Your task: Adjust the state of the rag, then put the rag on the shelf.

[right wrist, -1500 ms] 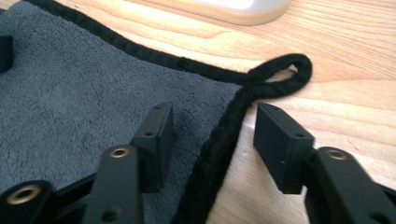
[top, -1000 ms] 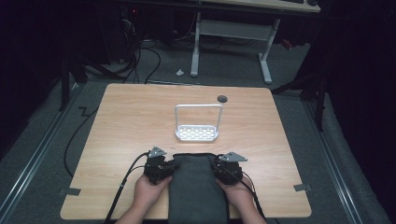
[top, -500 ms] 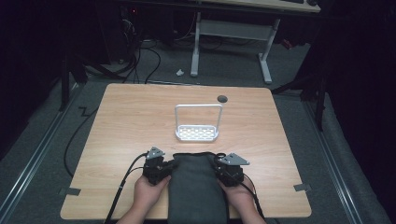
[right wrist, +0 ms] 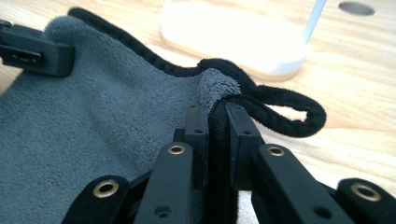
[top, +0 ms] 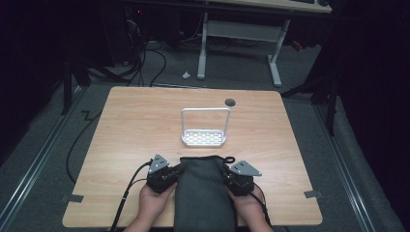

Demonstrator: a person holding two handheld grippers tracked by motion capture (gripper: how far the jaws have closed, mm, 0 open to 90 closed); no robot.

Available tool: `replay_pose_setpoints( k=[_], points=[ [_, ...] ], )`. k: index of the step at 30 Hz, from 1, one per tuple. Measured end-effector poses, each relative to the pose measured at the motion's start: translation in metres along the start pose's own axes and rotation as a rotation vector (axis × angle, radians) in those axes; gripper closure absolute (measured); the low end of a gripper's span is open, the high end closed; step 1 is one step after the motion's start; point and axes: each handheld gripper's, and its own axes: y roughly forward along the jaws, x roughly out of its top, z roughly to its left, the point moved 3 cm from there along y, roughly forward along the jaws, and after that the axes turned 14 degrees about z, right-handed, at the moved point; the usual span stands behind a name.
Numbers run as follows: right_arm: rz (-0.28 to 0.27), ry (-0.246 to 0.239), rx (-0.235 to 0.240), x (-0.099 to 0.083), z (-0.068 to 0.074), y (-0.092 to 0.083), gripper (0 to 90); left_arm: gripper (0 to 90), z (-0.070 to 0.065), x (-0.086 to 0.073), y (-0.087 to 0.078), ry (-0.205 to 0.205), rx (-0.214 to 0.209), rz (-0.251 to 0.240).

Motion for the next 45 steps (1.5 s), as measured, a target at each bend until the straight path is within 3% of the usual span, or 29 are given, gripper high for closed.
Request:
replay_pose_setpoints(
  k=[3,8,10,14,18,22,26,34,42,45],
  points=[
    [-0.019,-0.004,-0.004,0.002,0.002,-0.004,81.5,83.9,0.001,0.003,-0.003,-0.035,-0.023,-0.008],
    [-0.054,-0.003,-0.013,0.007,0.002,-0.013,81.5,83.7,-0.008,0.015,-0.015,0.0,0.006,-0.049],
    [-0.076,-0.004,-0.019,0.01,0.001,-0.019,81.5,83.8,-0.016,0.021,-0.022,0.041,0.022,-0.071],
    [-0.096,-0.007,-0.021,0.013,-0.001,-0.025,81.5,83.7,-0.021,0.026,-0.027,0.074,0.047,-0.078],
    [-0.125,-0.014,-0.019,0.02,-0.001,-0.032,81.5,83.5,-0.019,0.031,-0.032,0.047,0.033,-0.077],
    [-0.16,-0.014,-0.014,0.027,0.0,-0.036,81.5,83.6,-0.017,0.04,-0.037,0.064,0.047,-0.092],
    [-0.202,-0.025,-0.01,0.039,-0.001,-0.042,81.5,83.7,-0.015,0.052,-0.044,0.054,0.056,-0.136],
    [-0.252,-0.032,-0.005,0.058,-0.003,-0.049,81.4,83.7,-0.013,0.071,-0.054,0.061,0.065,-0.173],
    [-0.312,-0.033,-0.021,0.077,-0.008,-0.067,81.4,83.9,-0.02,0.098,-0.071,0.099,0.064,-0.252],
    [-0.331,-0.026,-0.026,0.082,-0.011,-0.073,81.4,84.0,-0.023,0.107,-0.075,0.112,0.067,-0.26]
  ],
)
